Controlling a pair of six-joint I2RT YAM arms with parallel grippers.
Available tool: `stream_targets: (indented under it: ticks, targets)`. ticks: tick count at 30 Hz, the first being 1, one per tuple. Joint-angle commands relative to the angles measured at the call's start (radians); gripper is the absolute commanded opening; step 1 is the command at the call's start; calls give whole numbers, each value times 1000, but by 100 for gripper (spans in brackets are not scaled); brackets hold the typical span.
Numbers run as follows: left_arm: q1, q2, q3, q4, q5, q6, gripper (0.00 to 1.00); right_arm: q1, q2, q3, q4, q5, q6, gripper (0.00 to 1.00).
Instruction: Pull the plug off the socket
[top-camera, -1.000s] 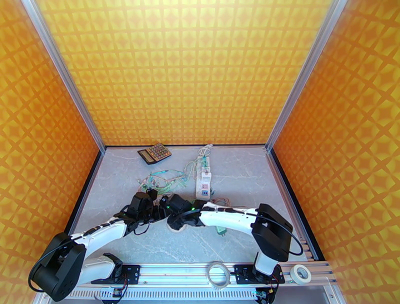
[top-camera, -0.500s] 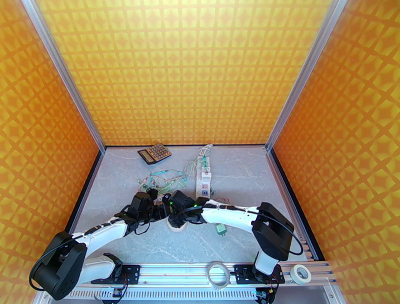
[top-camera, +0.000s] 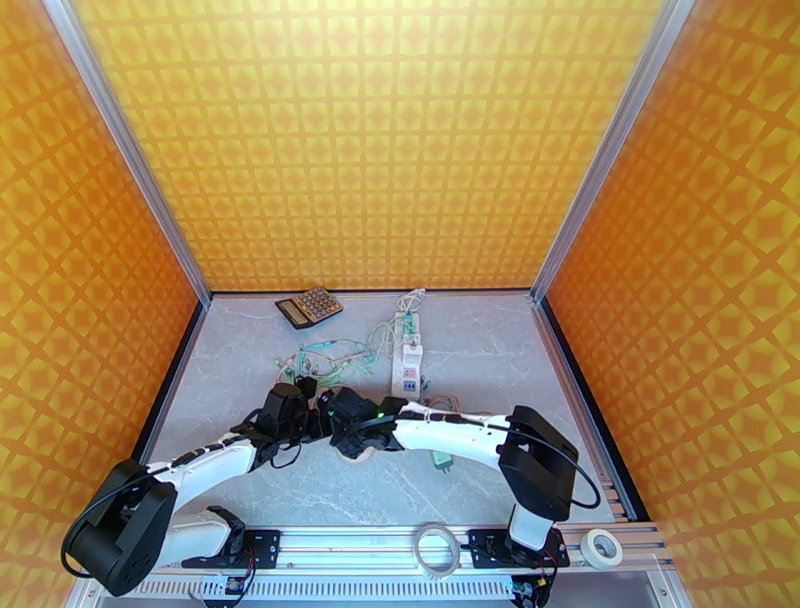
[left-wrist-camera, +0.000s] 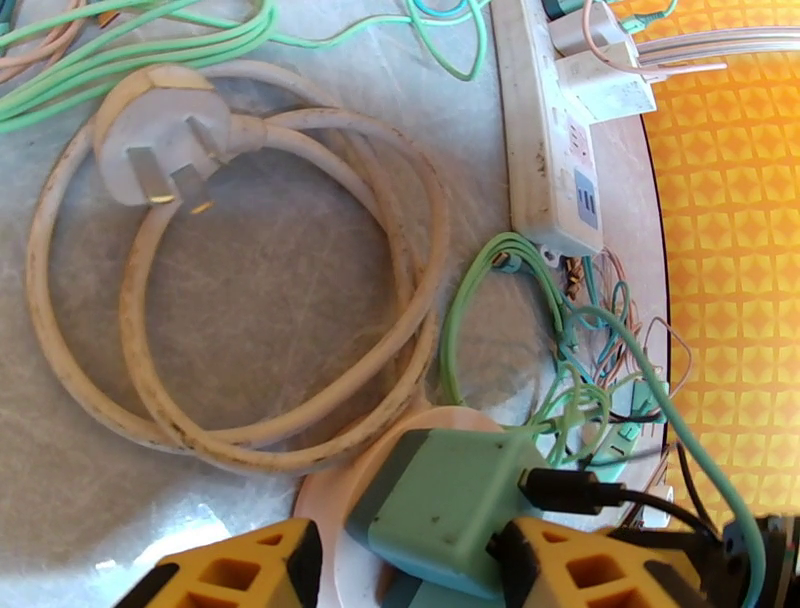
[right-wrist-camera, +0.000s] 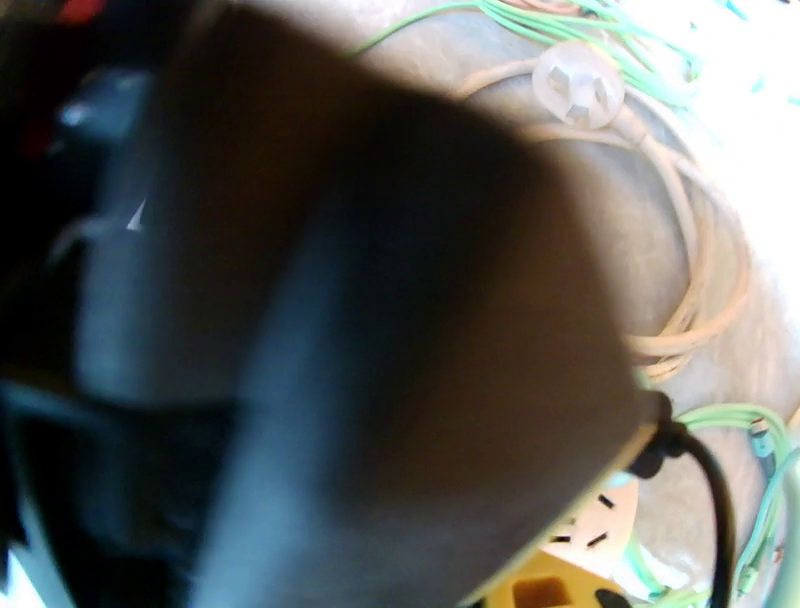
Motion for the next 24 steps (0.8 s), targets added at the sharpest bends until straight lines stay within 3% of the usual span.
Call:
stream_targets:
  ticks: [1, 8, 18, 24]
  targets:
    - [-54, 125, -92, -335, -74, 47, 52, -32, -6, -1, 215, -265, 41, 14]
    - [-61, 121, -95, -335, -80, 41, 52, -63, -3, -15, 238, -277, 62, 14]
    - [-75, 146, -88, -323, -85, 40, 52, 121, 80, 158, 47, -107, -86, 14]
    - [-85, 159, -86, -319, -91, 38, 52, 131, 75, 161, 47, -80, -82, 14]
